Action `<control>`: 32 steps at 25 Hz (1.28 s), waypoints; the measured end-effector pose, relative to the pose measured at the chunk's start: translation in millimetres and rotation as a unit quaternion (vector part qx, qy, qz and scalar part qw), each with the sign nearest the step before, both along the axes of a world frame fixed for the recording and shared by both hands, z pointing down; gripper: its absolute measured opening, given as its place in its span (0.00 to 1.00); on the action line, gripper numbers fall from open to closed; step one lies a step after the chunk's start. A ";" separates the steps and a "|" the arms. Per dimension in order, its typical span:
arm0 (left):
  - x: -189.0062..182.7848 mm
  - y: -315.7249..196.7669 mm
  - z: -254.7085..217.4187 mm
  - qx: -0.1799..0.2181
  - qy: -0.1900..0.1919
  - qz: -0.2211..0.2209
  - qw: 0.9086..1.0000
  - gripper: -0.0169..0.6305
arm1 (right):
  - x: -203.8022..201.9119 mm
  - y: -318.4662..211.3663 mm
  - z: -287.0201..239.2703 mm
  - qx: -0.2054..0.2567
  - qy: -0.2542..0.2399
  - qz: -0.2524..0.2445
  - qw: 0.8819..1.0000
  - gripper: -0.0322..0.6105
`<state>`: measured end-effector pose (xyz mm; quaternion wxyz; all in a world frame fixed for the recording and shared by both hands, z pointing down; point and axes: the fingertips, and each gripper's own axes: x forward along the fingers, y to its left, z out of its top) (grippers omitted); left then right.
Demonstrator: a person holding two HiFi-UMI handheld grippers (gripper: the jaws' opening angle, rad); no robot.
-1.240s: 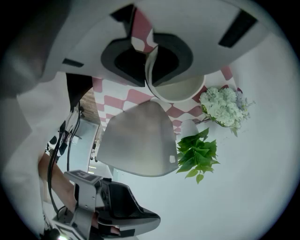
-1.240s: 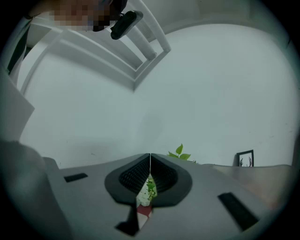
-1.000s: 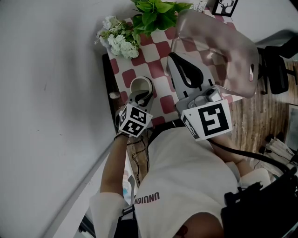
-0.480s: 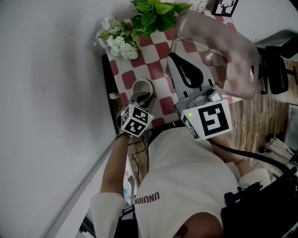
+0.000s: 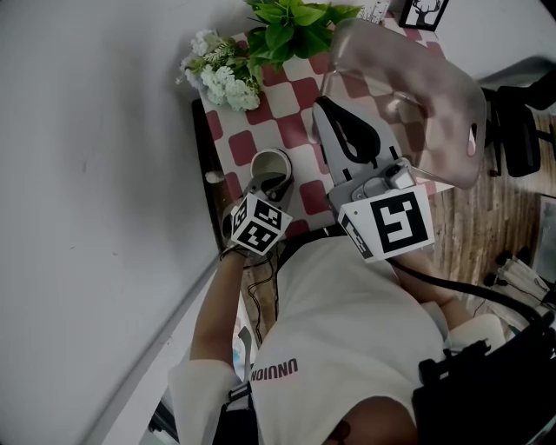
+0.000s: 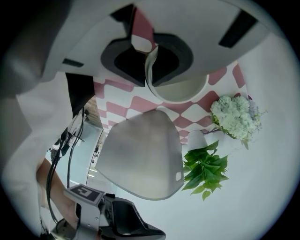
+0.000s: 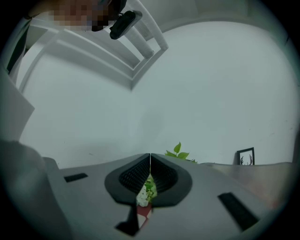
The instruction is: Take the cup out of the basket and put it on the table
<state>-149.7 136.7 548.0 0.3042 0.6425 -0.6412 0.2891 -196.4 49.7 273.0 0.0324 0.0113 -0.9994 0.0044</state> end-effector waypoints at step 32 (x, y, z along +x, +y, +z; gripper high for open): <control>-30.1 5.3 -88.0 0.150 -0.067 -0.089 0.982 0.05 | 4.6 17.4 4.4 -0.001 0.007 -0.018 1.000 0.08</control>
